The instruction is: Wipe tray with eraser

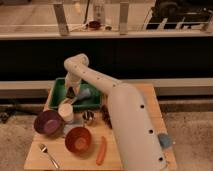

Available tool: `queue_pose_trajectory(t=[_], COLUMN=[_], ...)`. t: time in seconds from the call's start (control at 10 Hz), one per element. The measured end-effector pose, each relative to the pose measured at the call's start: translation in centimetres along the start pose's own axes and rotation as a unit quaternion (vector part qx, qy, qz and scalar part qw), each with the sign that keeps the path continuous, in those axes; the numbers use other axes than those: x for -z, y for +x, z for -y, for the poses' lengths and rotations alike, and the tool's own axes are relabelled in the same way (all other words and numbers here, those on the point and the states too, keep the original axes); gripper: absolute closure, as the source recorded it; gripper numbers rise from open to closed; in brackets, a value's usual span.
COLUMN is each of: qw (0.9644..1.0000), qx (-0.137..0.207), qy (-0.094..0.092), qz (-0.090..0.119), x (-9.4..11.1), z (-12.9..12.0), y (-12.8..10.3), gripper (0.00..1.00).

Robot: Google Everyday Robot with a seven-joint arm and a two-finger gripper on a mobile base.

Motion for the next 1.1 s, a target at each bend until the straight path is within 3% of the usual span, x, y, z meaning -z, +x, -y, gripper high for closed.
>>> queue_pose_trajectory(t=[0.2, 0.5, 0.8, 1.1], qw=[1.0, 0.9998, 0.9982, 0.9955], qx=[0.0, -0.019, -0.057, -0.089], qy=[-0.002, -0.01, -0.018, -0.028], qz=[0.0, -0.005, -0.008, -0.018], x=[0.0, 0.1, -0.1, -0.5], z=[-0.7, -3.9, -8.0, -9.9], y=[-0.5, 0.3, 2.3, 4.5], gripper=[1.0, 1.0, 1.0, 1.0])
